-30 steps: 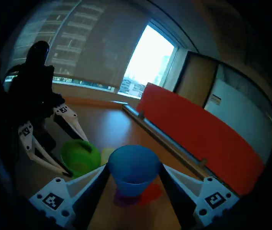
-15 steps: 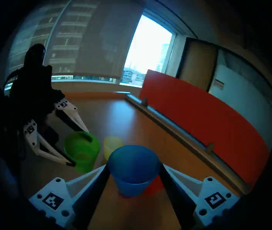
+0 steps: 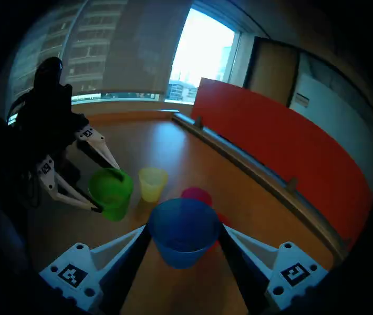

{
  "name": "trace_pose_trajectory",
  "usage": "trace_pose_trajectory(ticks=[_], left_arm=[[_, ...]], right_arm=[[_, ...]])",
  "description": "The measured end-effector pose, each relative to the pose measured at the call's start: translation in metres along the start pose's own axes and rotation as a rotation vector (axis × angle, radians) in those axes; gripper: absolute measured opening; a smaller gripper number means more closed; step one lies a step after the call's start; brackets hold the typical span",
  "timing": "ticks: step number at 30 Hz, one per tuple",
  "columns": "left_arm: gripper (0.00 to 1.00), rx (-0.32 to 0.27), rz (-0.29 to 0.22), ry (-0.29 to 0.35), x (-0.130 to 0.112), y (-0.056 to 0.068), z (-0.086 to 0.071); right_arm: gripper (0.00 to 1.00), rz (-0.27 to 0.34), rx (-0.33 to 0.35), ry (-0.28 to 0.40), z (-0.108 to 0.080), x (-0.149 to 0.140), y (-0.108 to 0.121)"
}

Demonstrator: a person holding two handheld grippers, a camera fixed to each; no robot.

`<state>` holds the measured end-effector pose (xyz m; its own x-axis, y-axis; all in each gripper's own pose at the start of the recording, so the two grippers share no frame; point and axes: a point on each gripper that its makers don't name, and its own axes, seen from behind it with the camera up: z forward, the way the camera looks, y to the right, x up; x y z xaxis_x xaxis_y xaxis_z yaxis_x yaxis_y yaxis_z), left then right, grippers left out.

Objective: Pour water

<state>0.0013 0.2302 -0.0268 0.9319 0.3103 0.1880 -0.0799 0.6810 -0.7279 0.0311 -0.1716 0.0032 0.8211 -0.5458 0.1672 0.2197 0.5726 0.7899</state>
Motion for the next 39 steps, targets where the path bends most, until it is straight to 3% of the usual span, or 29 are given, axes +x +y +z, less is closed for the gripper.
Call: trace_pose_trajectory(ticks=[23,39], left_arm=[[0.86,0.008,-0.038,-0.09,-0.043,-0.015,0.03],[0.86,0.013,-0.049,-0.109,-0.056,-0.02,0.039]], right_arm=[[0.93,0.045,-0.007,-0.098,0.02,-0.071,0.024],[0.93,0.093,0.018,-0.108,0.035,-0.09,0.021]])
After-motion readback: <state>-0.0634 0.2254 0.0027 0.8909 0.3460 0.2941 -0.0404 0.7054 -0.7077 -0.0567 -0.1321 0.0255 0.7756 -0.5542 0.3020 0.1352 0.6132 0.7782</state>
